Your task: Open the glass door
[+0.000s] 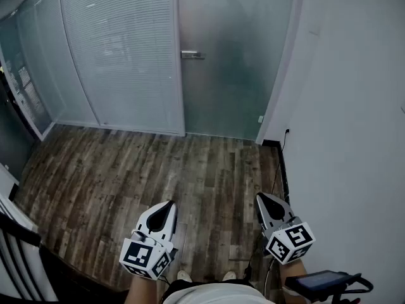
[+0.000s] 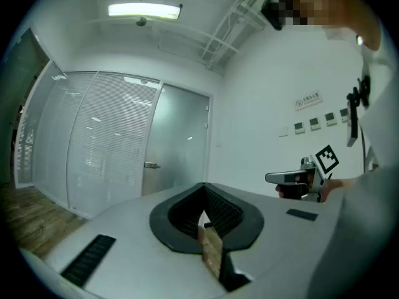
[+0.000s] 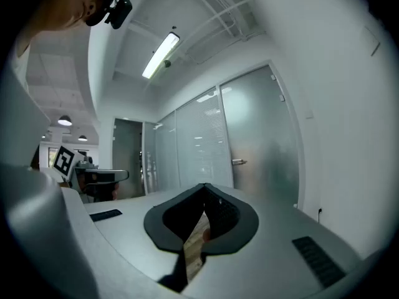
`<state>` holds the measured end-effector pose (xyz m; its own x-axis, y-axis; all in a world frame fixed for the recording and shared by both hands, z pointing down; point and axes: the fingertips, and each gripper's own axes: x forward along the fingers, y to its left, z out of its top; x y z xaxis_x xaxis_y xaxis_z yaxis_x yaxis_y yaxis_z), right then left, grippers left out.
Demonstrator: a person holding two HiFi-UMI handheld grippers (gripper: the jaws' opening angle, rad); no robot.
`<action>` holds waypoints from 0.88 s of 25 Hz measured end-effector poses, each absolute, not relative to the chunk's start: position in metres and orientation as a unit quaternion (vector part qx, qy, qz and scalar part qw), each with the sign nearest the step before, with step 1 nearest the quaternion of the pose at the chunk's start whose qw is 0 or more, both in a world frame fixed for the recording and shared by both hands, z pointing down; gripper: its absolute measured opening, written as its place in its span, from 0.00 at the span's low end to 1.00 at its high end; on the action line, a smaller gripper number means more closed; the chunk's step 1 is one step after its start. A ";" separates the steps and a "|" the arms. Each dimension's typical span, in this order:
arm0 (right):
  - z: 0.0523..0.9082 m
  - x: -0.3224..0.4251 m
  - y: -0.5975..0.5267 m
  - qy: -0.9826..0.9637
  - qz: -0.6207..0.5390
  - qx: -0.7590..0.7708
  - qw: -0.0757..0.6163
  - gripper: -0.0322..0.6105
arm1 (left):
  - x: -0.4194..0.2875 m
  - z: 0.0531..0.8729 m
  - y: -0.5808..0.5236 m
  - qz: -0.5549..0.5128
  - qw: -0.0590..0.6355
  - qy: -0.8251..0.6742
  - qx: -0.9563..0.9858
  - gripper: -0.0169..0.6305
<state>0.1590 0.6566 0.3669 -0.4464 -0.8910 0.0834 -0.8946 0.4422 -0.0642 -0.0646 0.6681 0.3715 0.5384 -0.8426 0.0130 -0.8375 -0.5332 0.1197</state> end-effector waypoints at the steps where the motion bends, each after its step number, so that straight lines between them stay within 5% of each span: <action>1: 0.366 0.155 0.654 -0.849 0.049 0.526 0.019 0.05 | -0.069 0.371 0.666 -0.024 0.056 -0.480 0.875 0.02; 22: 0.375 0.046 0.622 -0.846 0.043 0.531 0.019 0.05 | -0.195 0.384 0.639 -0.031 0.055 -0.497 0.865 0.02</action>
<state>0.0461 0.6217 0.3746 -0.4359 -0.8966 0.0784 -0.8999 0.4329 -0.0528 -0.1953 0.6392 0.3843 0.5032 -0.8642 0.0009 -0.8574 -0.4991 0.1254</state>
